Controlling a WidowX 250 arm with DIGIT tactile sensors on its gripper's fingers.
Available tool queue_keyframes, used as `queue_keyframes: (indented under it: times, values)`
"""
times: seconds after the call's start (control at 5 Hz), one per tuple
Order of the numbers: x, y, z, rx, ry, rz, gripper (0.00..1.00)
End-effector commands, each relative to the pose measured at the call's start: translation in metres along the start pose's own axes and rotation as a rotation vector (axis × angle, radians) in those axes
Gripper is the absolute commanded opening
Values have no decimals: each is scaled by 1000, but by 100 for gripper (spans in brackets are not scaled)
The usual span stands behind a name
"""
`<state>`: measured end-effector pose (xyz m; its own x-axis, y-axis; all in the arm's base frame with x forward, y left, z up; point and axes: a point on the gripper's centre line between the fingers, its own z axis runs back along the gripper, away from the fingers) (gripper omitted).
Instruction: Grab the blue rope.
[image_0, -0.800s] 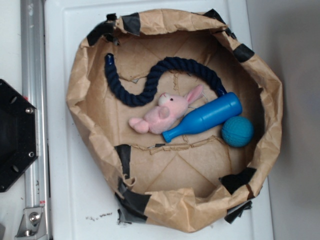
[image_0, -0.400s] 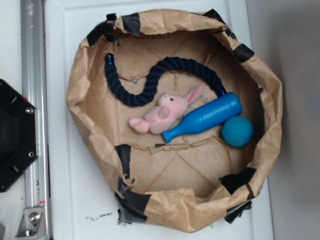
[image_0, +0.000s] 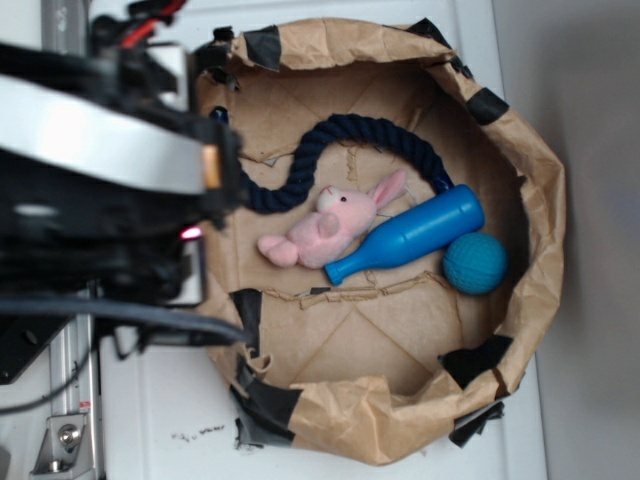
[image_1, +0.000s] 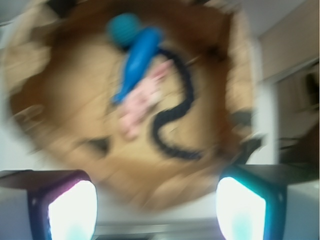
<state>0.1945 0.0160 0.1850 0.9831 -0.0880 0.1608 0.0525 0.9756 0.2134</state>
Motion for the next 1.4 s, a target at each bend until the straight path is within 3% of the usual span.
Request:
queue_keyframes:
  times: [0.0,0.2,0.6,0.8,1.2]
  values:
    - [38,-2,-75,-37,-60,-277,100]
    - [40,19,-109,-57,-8,-299,100]
    - [42,55,-137,-50,50,-311,100]
    - [50,63,-137,-59,25,-286,100]
    - [71,44,-135,-130,-22,-288,100]
